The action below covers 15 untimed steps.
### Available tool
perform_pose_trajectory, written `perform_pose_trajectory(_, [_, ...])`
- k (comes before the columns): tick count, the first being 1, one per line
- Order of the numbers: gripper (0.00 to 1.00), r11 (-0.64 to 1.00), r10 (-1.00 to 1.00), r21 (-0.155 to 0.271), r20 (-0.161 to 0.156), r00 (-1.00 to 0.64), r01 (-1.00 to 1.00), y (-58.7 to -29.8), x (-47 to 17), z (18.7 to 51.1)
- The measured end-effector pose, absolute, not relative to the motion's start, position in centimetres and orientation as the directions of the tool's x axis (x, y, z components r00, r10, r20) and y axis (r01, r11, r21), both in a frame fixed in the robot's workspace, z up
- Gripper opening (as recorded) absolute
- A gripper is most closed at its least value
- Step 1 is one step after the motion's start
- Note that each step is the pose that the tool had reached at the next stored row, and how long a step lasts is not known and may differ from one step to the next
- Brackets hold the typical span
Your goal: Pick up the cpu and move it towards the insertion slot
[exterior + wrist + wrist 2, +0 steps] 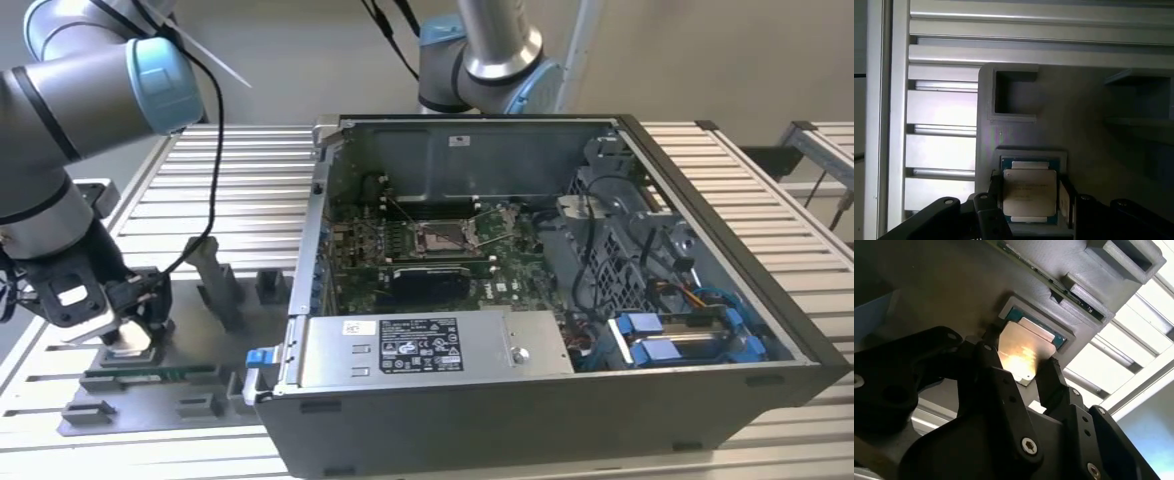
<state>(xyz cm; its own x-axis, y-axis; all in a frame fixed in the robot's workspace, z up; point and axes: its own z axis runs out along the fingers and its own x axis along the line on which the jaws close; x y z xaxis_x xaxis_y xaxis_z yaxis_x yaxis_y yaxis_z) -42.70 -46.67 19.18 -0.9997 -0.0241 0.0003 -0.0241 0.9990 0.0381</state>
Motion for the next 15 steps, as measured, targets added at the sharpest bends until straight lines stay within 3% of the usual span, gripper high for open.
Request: perform_pose_trajectory(15, [0.00,0.999,-0.024,0.038,0.001,-1.000,-0.024,-46.7,-42.7,24.0])
